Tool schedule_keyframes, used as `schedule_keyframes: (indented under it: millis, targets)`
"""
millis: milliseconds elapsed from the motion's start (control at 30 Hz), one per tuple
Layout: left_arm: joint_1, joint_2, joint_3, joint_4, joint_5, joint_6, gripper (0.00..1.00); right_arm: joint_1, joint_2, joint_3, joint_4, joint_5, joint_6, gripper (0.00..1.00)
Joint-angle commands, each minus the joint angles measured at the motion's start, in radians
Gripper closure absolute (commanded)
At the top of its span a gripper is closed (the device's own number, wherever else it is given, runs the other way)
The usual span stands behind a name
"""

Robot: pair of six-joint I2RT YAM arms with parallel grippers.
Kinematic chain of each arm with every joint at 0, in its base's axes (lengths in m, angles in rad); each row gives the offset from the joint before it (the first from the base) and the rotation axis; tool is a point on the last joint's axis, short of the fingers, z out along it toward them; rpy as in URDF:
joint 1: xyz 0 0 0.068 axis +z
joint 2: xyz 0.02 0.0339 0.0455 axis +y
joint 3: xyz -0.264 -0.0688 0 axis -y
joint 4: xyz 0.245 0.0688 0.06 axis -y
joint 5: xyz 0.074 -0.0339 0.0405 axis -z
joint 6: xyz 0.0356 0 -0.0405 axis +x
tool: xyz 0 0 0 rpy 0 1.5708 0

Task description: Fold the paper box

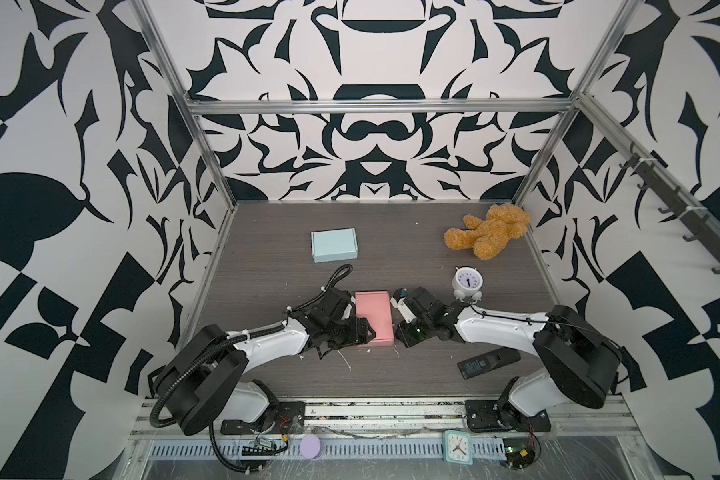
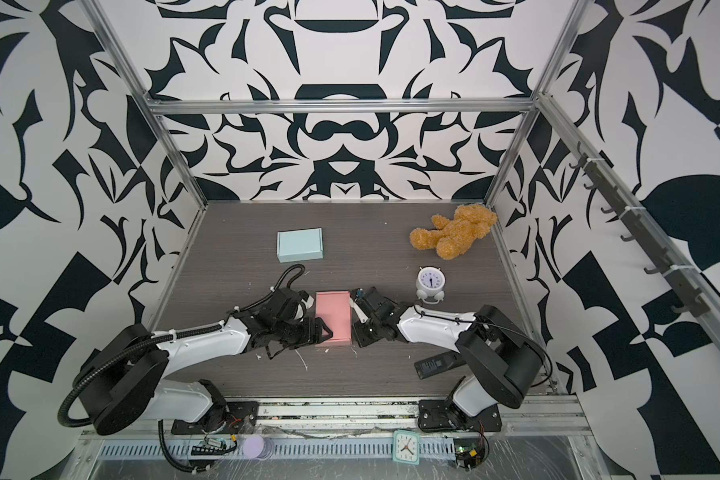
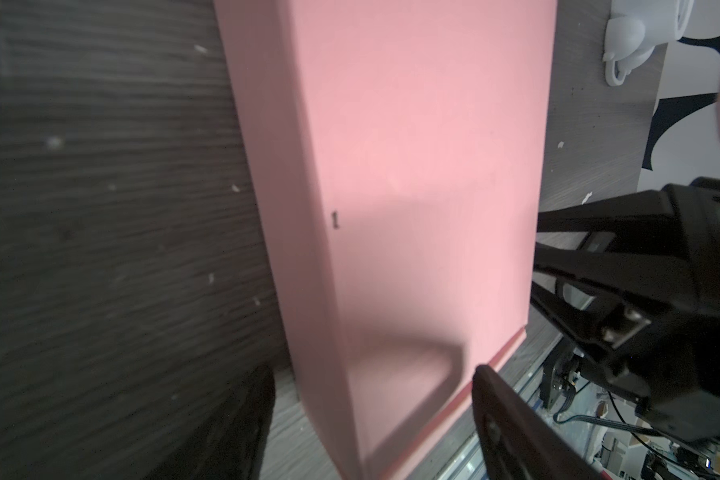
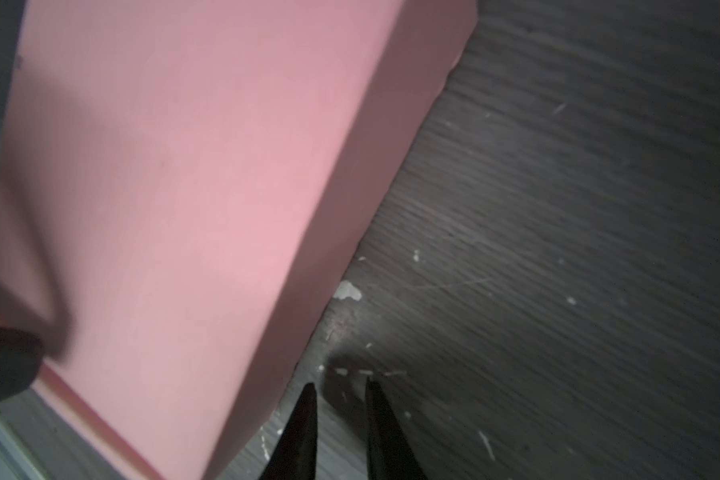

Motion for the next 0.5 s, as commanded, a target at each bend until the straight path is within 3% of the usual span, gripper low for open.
schedule_keyframes:
  millis: [0, 200, 467]
  targets:
    - [0.015, -0.039, -0.02, -0.072, -0.005, 0.021, 0.19, -0.03, -0.015, 0.003, -0.033, -0.013, -0.036, 0.76]
    - [0.069, -0.075, 0.02, -0.138, -0.003, 0.082, 0.17, -0.08, 0.006, 0.076, -0.044, -0.014, -0.083, 0.82]
    - [0.164, 0.036, 0.167, -0.161, 0.053, 0.172, 0.2, -0.144, 0.107, 0.202, -0.039, -0.028, -0.138, 0.88]
